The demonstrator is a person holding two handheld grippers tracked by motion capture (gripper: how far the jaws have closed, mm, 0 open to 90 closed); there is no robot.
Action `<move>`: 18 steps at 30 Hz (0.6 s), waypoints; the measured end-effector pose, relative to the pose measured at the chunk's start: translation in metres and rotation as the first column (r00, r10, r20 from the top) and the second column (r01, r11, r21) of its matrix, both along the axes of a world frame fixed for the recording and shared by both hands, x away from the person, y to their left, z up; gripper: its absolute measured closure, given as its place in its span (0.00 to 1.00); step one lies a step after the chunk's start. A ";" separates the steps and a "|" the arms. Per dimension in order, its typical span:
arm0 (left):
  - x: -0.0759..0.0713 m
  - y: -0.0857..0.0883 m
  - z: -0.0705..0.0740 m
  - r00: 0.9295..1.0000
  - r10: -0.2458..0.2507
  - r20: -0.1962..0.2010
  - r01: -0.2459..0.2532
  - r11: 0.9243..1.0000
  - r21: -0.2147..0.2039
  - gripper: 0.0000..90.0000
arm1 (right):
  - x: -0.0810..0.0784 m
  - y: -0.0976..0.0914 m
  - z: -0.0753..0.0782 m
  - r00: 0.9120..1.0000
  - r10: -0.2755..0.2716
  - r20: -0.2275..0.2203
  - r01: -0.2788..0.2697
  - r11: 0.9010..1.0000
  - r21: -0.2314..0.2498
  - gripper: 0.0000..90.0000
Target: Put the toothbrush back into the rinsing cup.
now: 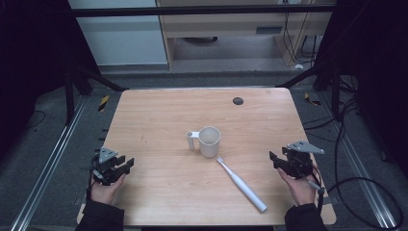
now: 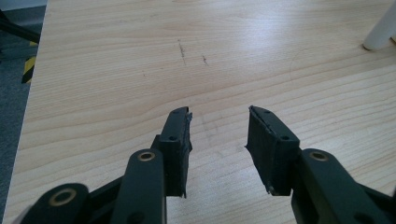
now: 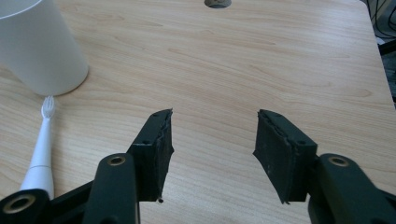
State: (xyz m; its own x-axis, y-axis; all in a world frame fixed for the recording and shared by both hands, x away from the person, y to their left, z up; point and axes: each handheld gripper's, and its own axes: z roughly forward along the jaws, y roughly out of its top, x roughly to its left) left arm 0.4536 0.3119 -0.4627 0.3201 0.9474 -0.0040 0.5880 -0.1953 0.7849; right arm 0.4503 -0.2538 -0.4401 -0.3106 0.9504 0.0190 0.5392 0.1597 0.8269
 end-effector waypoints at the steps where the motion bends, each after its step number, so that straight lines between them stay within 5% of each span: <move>1: 0.000 0.000 0.000 1.000 0.000 0.000 0.000 1.000 0.000 0.65 | 0.000 0.000 0.000 1.000 0.000 0.000 0.000 1.000 0.000 0.52; 18: 0.000 -0.002 -0.002 1.000 -0.009 -0.006 0.009 1.000 0.013 0.71 | -0.004 0.010 0.007 0.996 0.083 -0.039 -0.083 0.996 0.016 0.63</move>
State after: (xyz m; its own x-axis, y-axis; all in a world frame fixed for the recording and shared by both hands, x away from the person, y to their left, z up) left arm 0.4533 0.3098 -0.4645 0.3289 0.9444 0.0059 0.5909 -0.2106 0.7788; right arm 0.4462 -0.2435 -0.4326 -0.3871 0.9209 0.0468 0.5571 0.1931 0.8077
